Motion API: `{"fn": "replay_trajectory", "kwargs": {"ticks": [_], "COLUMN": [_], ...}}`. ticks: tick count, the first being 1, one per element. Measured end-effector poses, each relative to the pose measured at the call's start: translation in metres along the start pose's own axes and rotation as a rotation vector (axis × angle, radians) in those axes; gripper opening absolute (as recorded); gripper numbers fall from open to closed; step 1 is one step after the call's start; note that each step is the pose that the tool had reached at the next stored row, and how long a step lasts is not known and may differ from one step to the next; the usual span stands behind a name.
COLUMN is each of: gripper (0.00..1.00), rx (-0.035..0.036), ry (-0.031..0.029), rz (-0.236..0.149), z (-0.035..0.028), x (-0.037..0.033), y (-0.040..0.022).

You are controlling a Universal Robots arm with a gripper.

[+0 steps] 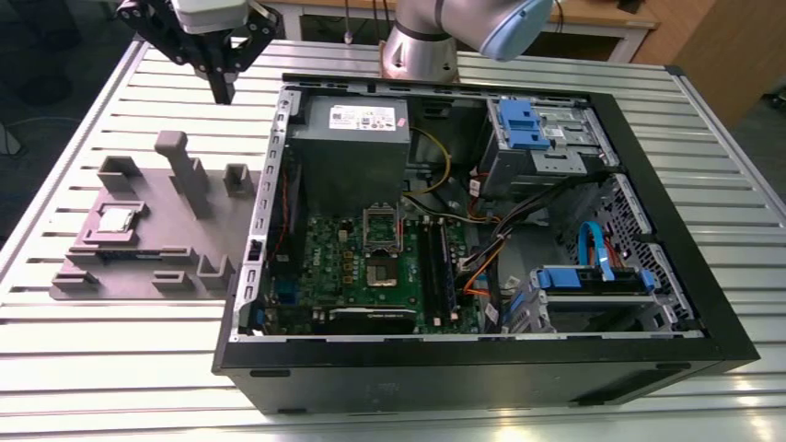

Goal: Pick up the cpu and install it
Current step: 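Reach for the cpu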

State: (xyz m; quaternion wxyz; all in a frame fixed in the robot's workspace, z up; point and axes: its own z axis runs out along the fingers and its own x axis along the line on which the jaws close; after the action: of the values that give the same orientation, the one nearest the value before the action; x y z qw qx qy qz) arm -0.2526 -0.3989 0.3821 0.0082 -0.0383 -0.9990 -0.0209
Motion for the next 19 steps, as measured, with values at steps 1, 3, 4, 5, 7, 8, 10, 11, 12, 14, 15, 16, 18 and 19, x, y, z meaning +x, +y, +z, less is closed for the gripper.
{"fn": "replay_trajectory", "kwargs": {"ticks": [1,3,4,5,7,8,10,11,12,14,15,16,18,19], "gripper": [0.10,0.10,0.10,0.10,0.10,0.10,0.10,0.10,0.10,0.10,0.10,0.10,0.10,0.10], "rx": [-0.0001,0.0001,0.0001,0.0001,0.0001,0.0001,0.0001,0.0003,0.0003,0.0002,0.0003,0.0003,0.0004,0.0003], "ry": [0.0003,0.0010,0.0013,0.0016,0.0023,0.0026,0.0031,0.0034,0.0037,0.0039,0.0041,0.0042,0.0044,0.0045], "rz": [0.000,0.000,0.000,0.000,0.000,0.000,0.000,0.000,0.000,0.000,0.000,0.000,0.000,0.000], "z": [0.0002,0.0004,0.0005,0.0006,0.0008,0.0010,0.0012,0.0013,0.0013,0.0016,0.0016,0.0017,0.0019,0.0020], "x": [0.0005,0.0015,0.0020,0.0024,0.0035,0.0040,0.0050,0.0054,0.0059,0.0068,0.0073,0.0078,0.0088,0.0093], "y": [0.0000,-0.0001,-0.0002,-0.0002,-0.0003,-0.0003,-0.0004,-0.0005,-0.0005,-0.0006,-0.0006,-0.0007,-0.0008,-0.0008]}}
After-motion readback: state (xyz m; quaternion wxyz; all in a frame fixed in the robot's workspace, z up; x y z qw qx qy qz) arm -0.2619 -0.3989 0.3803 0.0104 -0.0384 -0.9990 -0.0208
